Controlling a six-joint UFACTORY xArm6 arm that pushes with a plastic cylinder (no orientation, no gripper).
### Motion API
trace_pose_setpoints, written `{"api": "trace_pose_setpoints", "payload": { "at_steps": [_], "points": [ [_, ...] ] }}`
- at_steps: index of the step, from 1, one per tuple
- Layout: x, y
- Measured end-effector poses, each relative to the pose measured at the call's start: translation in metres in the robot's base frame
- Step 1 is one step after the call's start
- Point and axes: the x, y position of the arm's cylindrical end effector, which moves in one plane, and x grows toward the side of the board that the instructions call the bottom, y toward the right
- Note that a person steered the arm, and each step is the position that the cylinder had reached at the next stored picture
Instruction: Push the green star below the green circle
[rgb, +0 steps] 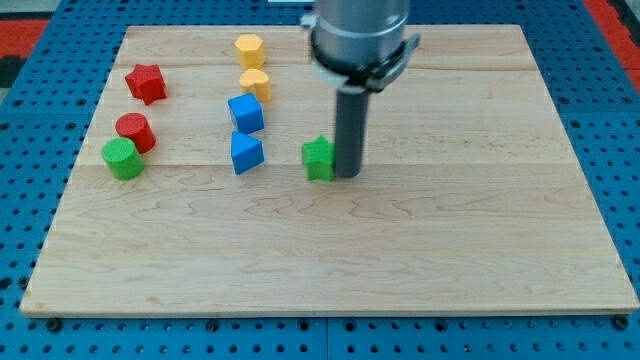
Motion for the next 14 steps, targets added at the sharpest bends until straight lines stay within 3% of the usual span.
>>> {"api": "trace_pose_setpoints", "payload": {
  "at_steps": [1,2,3,5,6,7,8,10,11,12,13,14],
  "points": [
    [-0.003,0.034],
    [-0.047,0.063],
    [-0.034,0.003],
    [0.035,-0.099],
    [0.045,-0.100],
    [0.027,-0.054],
    [0.016,-0.087],
    [0.043,-0.211],
    [0.057,-0.197],
    [0.019,-0.112],
    [-0.002,-0.130],
    [-0.002,-0.188]
  ]
}}
